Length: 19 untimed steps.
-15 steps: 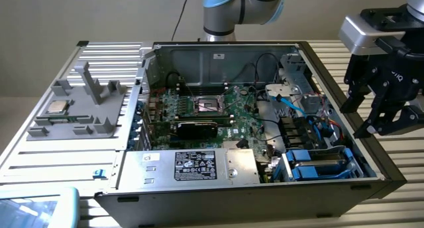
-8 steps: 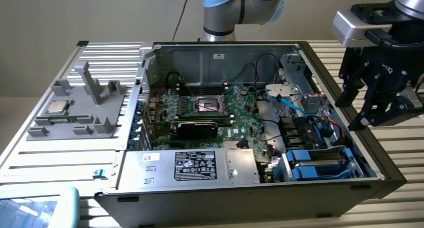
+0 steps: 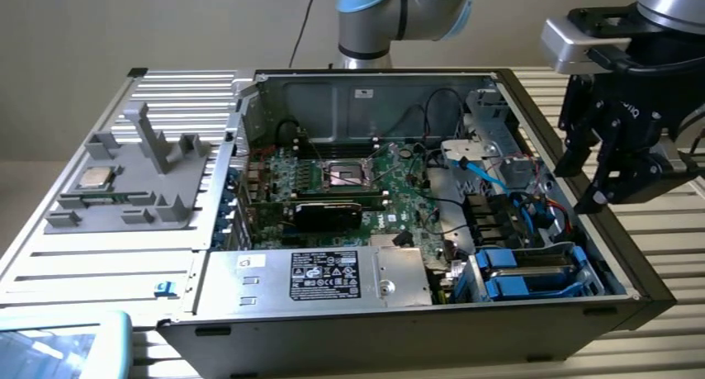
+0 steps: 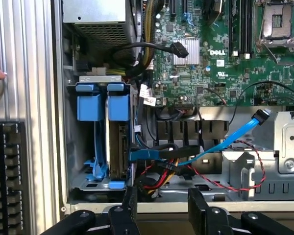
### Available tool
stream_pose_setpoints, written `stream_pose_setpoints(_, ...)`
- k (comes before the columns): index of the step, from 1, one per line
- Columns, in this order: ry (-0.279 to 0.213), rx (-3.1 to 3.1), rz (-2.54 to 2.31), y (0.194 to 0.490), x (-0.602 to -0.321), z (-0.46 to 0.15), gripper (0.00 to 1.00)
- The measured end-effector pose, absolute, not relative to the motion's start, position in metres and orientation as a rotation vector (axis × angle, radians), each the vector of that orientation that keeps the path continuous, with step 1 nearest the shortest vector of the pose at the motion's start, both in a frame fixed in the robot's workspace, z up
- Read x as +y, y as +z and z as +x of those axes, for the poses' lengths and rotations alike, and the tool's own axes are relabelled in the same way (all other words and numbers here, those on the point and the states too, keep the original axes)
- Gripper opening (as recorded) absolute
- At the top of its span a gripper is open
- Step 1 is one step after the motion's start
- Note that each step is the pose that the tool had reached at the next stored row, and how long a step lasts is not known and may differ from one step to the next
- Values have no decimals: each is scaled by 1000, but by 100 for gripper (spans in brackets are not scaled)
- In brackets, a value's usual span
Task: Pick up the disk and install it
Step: 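Insert the first disk wire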
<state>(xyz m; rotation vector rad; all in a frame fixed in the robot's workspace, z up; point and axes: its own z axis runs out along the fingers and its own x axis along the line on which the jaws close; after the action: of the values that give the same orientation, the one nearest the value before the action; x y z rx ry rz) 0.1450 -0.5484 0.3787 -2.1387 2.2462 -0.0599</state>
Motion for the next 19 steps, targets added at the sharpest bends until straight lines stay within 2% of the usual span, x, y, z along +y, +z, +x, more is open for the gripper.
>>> stream_pose_setpoints(19, -88, 2384, -1959, 359, -548, 138, 54)
